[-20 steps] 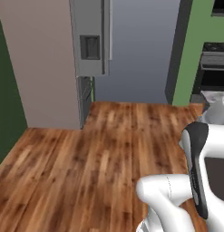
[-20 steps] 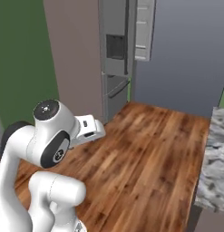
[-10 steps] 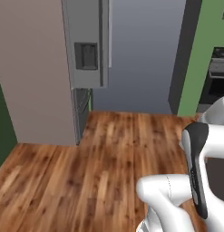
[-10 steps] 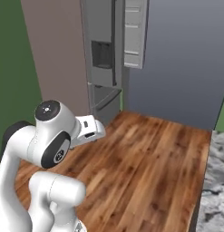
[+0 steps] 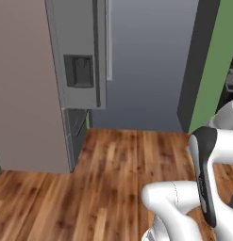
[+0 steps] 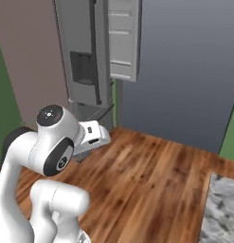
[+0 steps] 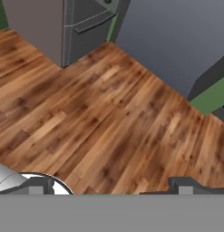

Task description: Place the cold items (mango and onion) from the fridge in one tupperware on the dining counter. Place the warm items (hot dog and kebab skewer) in the stove area in another tupperware.

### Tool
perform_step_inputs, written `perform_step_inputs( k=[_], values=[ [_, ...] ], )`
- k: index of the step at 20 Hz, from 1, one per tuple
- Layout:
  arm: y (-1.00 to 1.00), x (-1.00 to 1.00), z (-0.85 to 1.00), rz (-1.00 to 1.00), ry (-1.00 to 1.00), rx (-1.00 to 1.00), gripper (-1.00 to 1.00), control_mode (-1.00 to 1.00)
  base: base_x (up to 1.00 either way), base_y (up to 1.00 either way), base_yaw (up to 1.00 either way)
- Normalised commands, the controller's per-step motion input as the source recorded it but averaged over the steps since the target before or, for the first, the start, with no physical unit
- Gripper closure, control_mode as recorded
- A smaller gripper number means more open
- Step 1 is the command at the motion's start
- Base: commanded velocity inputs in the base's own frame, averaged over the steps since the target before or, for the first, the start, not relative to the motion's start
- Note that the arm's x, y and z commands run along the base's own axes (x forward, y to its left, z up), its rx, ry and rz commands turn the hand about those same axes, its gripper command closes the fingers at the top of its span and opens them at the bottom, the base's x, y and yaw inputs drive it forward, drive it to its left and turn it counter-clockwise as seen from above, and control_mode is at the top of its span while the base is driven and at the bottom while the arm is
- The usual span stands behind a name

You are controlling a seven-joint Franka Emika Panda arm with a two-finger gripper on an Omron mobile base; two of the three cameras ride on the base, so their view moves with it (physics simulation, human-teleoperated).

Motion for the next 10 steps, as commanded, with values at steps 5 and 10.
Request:
perform_step_inputs(
  k=[5,10],
  values=[
    [0.00,0.00,0.00,0.00,0.00,0.00,-1.00,1.00,1.00,-0.67,0.00],
    [0.00,0.00,0.00,0.00,0.00,0.00,-1.00,1.00,1.00,-0.74,0.03]
  ],
)
